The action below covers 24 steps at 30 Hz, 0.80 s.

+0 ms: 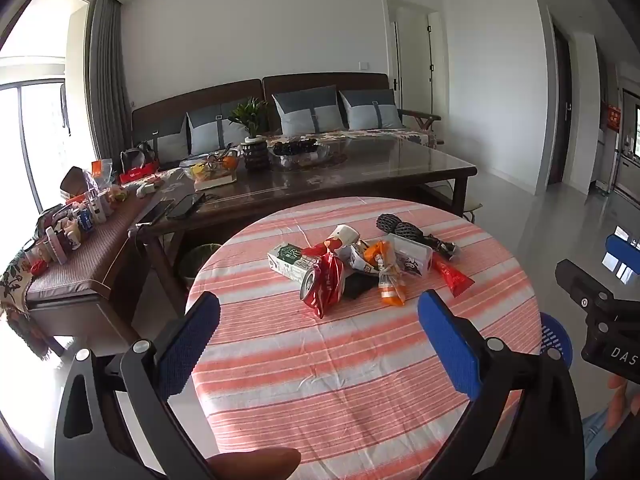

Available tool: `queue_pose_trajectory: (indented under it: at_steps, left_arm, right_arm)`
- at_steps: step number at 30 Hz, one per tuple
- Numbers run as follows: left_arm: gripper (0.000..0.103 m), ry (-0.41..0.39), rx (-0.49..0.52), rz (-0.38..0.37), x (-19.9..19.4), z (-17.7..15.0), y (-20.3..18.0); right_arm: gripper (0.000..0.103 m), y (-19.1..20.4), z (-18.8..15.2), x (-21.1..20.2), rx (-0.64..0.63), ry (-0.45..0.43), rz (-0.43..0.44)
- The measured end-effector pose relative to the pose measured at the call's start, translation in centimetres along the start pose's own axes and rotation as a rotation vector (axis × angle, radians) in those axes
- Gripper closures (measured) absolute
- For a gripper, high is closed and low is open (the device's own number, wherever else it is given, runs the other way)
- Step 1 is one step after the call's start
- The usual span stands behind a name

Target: Collect trash

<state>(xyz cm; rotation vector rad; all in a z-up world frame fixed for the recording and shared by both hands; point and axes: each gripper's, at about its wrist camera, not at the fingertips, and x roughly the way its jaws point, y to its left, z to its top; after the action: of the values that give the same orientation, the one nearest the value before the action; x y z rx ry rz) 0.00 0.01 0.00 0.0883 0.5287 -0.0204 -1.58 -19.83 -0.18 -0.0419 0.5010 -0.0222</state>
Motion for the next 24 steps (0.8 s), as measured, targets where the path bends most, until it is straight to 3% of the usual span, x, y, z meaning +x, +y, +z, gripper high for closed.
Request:
queue_pose_trajectory:
  at_steps: [24]
  left_arm:
    - [0.005,0.001,0.019,-0.008,-0.37,-0.62,-0.49]
  right_arm:
    - [0.005,-0.14,-0.01,-0.56,-0.001,-0.009,-0.002]
